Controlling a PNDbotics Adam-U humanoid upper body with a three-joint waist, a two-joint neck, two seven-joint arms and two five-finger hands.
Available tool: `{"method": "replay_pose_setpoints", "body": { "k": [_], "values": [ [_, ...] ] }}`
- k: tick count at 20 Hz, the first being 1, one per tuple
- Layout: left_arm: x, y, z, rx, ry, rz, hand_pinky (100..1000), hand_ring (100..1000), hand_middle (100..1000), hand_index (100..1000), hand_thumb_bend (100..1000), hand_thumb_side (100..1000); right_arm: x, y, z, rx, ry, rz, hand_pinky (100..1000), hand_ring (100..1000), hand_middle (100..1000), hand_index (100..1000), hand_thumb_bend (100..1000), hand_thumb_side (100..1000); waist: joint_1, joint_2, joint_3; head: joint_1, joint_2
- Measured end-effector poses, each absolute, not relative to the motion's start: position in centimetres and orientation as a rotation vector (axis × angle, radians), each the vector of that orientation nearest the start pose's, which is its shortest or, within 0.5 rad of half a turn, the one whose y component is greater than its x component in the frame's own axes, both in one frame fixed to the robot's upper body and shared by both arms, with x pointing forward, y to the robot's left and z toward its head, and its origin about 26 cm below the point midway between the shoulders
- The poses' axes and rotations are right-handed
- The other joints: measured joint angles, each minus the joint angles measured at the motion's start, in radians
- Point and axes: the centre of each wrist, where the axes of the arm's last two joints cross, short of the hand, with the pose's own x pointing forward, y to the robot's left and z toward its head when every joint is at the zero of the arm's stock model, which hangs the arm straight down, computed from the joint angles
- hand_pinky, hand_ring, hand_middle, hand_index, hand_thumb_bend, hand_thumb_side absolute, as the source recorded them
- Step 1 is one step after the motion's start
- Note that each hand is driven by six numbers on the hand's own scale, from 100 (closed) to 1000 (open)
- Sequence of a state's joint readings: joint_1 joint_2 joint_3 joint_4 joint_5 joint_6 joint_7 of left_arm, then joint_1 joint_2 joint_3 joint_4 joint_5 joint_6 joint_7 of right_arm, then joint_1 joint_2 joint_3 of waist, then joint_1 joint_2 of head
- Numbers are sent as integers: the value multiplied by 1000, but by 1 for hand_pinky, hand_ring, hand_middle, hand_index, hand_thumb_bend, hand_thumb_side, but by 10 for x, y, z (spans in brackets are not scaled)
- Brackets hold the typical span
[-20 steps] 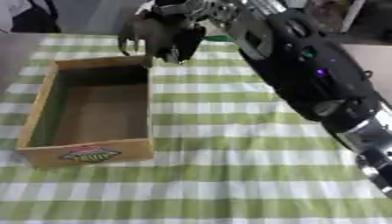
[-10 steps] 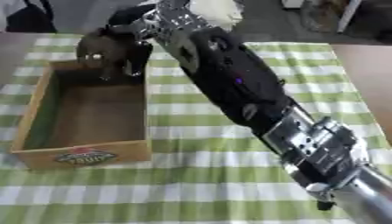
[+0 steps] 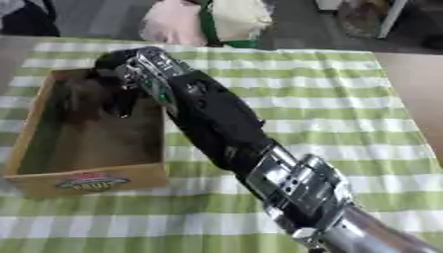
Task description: Pick up objects on the table and place them in the box.
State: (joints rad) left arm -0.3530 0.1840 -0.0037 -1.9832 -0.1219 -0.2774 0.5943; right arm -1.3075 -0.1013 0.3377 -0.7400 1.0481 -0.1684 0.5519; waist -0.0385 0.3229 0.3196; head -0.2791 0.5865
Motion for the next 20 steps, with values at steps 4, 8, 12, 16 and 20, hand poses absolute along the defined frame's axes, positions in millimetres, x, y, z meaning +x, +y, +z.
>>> {"method": "replay_pose_setpoints", "body": {
  "k": [4, 8, 12, 16, 20],
  "values": [
    [308, 230, 204, -436, 3531, -564, 422, 575, 624, 691, 342, 847, 489, -57, 249, -789, -1376, 2002, 810, 803, 579, 699, 100, 299, -2, 6, 10, -6, -8],
    [309, 229, 206, -423, 3525, -561, 422, 575, 624, 691, 339, 848, 491, -55, 253, -781, -1359, 2051, 849, 862, 703, 826, 100, 402, -7, 11, 15, -11, -9],
    [309, 229, 207, -419, 3523, -561, 422, 576, 624, 692, 339, 847, 492, -56, 257, -780, -1326, 2101, 896, 939, 815, 988, 254, 540, -7, 14, 16, -12, -15],
    [309, 229, 208, -414, 3522, -562, 422, 576, 624, 691, 339, 847, 492, -55, 261, -790, -1295, 2132, 940, 988, 891, 1000, 421, 553, -7, 14, 16, -13, -17],
    [309, 228, 208, -411, 3523, -566, 422, 576, 624, 693, 342, 845, 492, -54, 265, -775, -1267, 2174, 968, 1000, 932, 1000, 461, 551, -7, 15, 15, -13, -17]
  ]
}}
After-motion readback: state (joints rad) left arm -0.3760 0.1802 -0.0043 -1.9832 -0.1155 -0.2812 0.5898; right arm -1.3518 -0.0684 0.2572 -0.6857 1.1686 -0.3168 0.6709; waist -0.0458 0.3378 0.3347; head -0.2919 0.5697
